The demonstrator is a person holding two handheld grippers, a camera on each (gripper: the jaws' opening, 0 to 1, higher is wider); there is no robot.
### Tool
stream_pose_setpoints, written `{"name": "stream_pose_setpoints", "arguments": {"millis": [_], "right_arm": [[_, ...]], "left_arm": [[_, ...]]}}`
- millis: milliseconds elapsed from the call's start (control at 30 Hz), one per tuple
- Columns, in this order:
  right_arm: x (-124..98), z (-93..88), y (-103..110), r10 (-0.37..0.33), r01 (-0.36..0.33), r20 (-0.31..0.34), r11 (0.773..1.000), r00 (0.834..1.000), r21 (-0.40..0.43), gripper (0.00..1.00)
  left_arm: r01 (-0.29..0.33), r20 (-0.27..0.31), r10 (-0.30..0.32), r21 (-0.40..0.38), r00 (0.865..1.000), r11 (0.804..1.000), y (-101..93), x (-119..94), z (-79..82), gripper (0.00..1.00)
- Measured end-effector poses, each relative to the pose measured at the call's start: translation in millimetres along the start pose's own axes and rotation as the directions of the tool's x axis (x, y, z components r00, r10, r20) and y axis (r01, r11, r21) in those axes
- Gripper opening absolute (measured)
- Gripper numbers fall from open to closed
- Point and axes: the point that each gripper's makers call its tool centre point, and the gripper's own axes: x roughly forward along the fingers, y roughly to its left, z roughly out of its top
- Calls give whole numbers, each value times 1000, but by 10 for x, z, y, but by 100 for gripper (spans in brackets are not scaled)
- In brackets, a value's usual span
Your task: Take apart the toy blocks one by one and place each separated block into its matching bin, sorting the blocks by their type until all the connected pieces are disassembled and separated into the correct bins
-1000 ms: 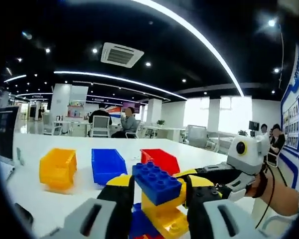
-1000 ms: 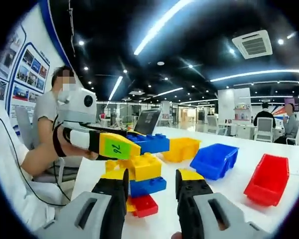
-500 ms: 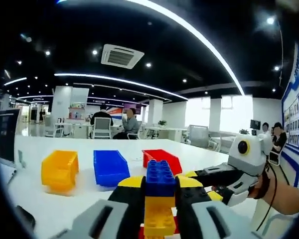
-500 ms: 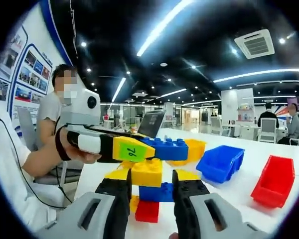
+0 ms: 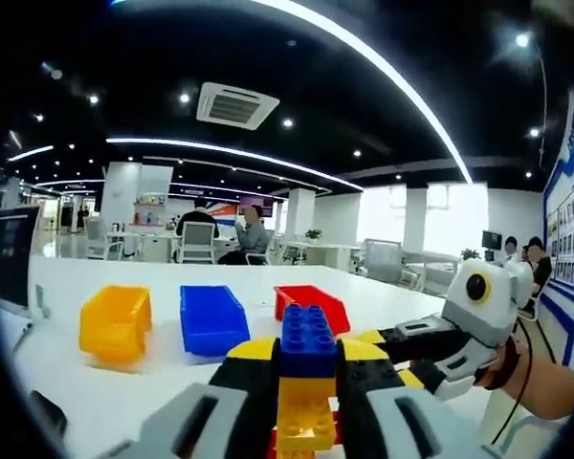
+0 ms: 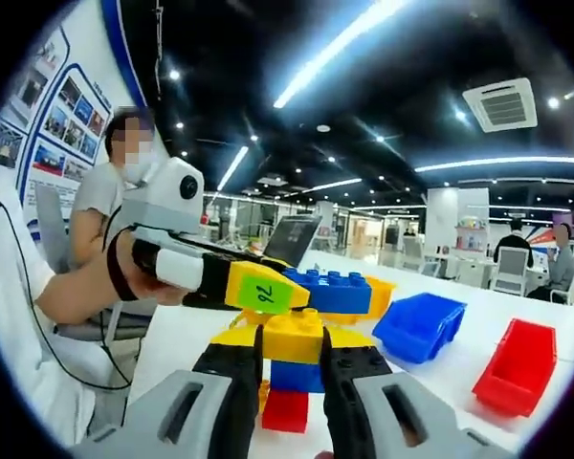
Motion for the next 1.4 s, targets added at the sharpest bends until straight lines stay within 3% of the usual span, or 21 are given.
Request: {"name": "stream_pose_setpoints", "arguments": {"millis": [400,433,500,533,567,600,667,733,1000,1400], "right_arm": [[-14,31,-1,-4,3,23,999,1000,42,24],[-16,30,1,-3,2,24,999,1000,41,24],[-29,-53,16,1,-2,-11,1000,1000,-27,24],[-41,-24,38,10,-11,11,1000,1000,18,24],[-35,0,46,11,-13,29,998,1000,57,24],[-47,8,34,10,-12,30,999,999,45,24],[-36,-5,-8,-6,6,23,1000,1000,28,24],[-30,0,-17,-10,9,22,999,1000,37,24],[-31,-17,-80,-26,26,9,998,1000,48,24],[-49,-25,-39,-37,36,13,997,999,64,25]], "left_arm": [[-3,-35,1,-73,999,997,-19,28,7,23],[3,-36,-6,-96,999,995,-24,29,5,23],[33,-19,-38,-230,999,973,-43,15,70,23],[47,-8,-51,-231,999,972,-29,27,109,23],[-18,-7,17,-102,1000,995,58,46,111,23],[-33,15,34,-58,999,998,63,54,142,23],[24,12,-23,-128,1000,992,-25,56,148,23],[-8,20,10,-88,1000,996,44,46,177,23],[-27,32,30,-65,999,997,249,2,340,23],[-50,-100,45,-51,994,997,533,314,221,24]]}}
